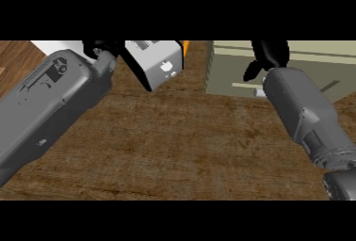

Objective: Pick up the can, place it into the drawer and close the drawer

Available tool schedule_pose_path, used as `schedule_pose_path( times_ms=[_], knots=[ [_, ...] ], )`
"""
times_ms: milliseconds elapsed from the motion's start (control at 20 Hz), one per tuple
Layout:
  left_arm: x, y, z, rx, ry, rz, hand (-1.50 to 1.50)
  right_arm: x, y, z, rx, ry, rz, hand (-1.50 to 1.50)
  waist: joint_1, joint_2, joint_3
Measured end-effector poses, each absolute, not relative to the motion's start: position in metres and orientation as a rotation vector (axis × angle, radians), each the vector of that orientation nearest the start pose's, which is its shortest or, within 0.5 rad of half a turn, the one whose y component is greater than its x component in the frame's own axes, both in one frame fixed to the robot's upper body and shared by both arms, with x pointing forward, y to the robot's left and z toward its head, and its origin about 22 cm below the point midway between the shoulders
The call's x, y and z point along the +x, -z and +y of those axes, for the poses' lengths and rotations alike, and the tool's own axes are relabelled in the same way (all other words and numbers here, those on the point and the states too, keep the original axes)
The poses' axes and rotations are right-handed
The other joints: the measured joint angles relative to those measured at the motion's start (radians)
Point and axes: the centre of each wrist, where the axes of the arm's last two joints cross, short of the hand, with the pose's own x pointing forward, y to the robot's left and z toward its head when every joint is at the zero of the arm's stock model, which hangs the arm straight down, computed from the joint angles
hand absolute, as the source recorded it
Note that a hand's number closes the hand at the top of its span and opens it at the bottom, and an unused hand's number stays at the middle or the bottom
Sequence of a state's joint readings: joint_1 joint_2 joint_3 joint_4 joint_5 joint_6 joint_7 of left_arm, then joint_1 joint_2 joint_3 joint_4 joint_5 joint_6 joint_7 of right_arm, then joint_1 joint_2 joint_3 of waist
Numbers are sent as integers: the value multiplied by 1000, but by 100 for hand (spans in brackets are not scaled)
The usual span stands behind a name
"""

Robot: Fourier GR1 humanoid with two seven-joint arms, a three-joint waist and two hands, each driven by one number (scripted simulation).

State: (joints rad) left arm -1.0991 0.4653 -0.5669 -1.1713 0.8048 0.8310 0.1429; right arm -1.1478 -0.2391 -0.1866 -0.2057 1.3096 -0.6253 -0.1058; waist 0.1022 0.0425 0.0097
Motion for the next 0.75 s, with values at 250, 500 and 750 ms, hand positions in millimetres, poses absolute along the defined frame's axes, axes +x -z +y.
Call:
schedule_pose_path(
  times_ms=[250, 500, 750],
  knots=[
    [386, -231, 120, 15, -136, -1729, -150, 463, -92, -212, -1227, -1072, -1619, -150, 1, 4, 5],
    [384, -229, 122, 17, -134, -1730, -150, 465, -96, -212, -1005, -907, -1693, -150, -8, 1, 3],
    [381, -224, 123, 24, -131, -1724, -150, 467, -100, -207, -808, -719, -1759, -150, -12, -2, 3]
  ],
)
